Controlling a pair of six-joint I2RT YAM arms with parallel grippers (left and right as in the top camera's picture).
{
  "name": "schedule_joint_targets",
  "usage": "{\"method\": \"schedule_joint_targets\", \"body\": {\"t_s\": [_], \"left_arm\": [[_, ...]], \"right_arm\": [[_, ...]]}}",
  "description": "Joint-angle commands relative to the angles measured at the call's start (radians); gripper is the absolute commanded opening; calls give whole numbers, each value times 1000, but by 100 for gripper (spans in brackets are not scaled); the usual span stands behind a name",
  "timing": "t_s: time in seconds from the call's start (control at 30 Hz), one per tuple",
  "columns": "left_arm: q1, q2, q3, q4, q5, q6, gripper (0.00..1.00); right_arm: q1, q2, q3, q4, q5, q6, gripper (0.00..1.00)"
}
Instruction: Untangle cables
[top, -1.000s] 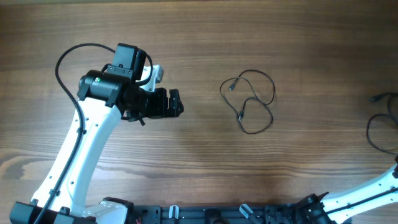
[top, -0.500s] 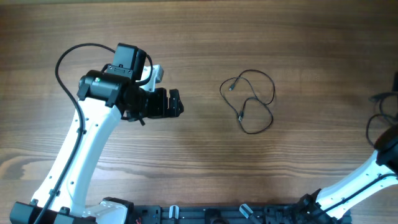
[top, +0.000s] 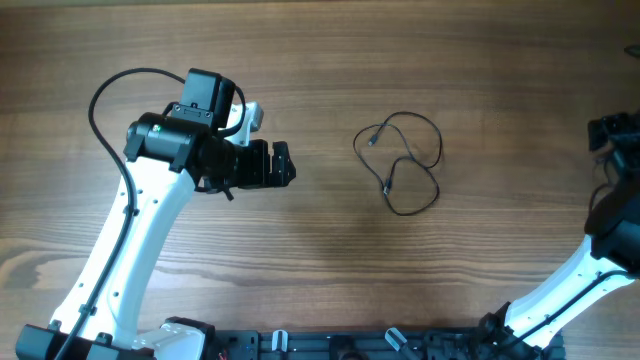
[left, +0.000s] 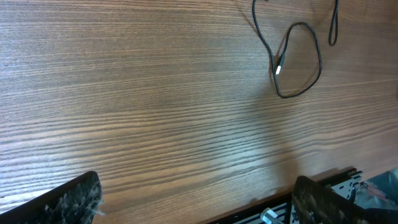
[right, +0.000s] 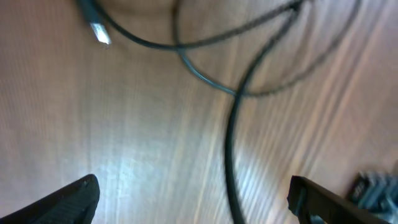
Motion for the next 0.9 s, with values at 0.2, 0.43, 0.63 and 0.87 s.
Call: {"method": "schedule_joint_targets", "body": {"t_s": [0.2, 0.43, 0.63, 0.87], "left_arm": [[-3, -14, 0, 3, 8, 23, 100], [-3, -14, 0, 4, 8, 23, 100], [-3, -14, 0, 10, 9, 23, 100], [-3, -14, 0, 11, 9, 23, 100]], "right_arm": [[-40, 12, -5, -120, -239, 233, 100], [-36, 12, -5, -16, -380, 69, 100], [-36, 12, -5, -13, -733, -209, 100], [-17, 11, -6, -117, -1167, -269, 85]]}}
